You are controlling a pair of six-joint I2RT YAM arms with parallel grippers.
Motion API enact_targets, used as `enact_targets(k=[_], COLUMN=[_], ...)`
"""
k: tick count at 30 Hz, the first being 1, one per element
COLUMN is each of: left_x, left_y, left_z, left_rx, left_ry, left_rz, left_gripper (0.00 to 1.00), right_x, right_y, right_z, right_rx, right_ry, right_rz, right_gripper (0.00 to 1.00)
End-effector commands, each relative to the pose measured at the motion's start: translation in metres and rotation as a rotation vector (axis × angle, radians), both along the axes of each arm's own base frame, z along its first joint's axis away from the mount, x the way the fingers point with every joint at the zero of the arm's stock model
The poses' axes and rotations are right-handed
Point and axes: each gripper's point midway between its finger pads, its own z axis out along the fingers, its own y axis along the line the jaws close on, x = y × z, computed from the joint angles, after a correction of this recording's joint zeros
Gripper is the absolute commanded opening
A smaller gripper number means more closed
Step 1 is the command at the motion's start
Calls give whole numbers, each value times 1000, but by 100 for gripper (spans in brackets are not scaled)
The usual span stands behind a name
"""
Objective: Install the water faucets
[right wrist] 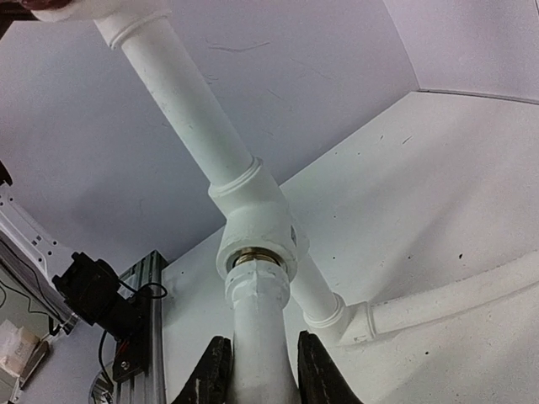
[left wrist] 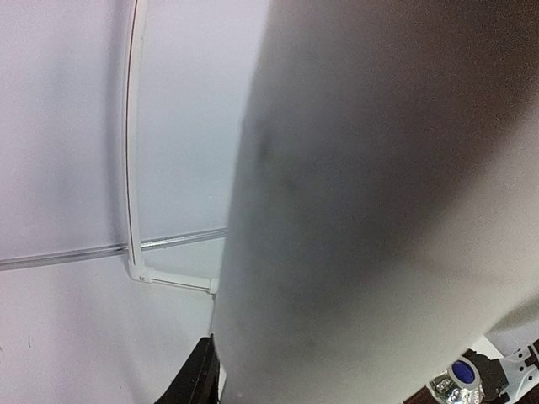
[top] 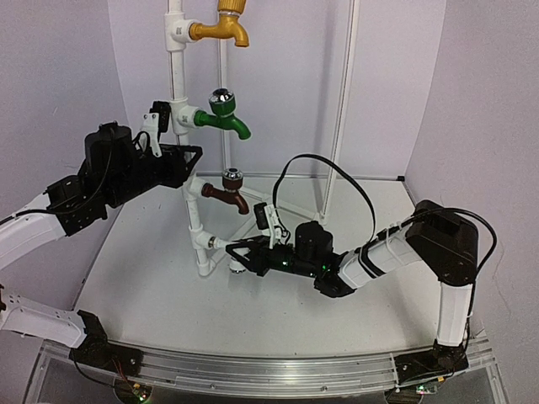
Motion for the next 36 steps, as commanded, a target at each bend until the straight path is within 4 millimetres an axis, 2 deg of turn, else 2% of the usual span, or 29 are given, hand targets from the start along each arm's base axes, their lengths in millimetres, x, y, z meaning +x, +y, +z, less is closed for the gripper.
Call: enact_targets(k=[1, 9, 14, 19, 24, 29, 36], left_x=[-32, -30, -30, -34, -39, -46, -54], left_y=[-44, -60, -73, -79, -84, -84, -83], left_z=[0, -7, -18, -40, -55, -65, -83], left_rx=[-293, -309, -319, -327, -327, -311, -292], left_ry=[225, 223, 244, 294, 335, 350, 386], left_rz=[-175, -189, -212, -208, -218, -240, -259], left_gripper=[0, 0, 0, 0, 0, 0, 0], right_x=[37, 29, 24, 20, 16, 23, 25], right_y=[-13, -22, -36, -43, -47, -57, -57], right_z=[82, 70, 58, 48, 44, 44, 45], right_rx=[330, 344, 306, 296, 319, 350, 405], right_ry=[-11, 24, 29, 63, 113, 169, 295], right_rz=[-162, -174, -198, -195, -172, -140, -61], right_gripper=[0, 0, 0, 0, 0, 0, 0])
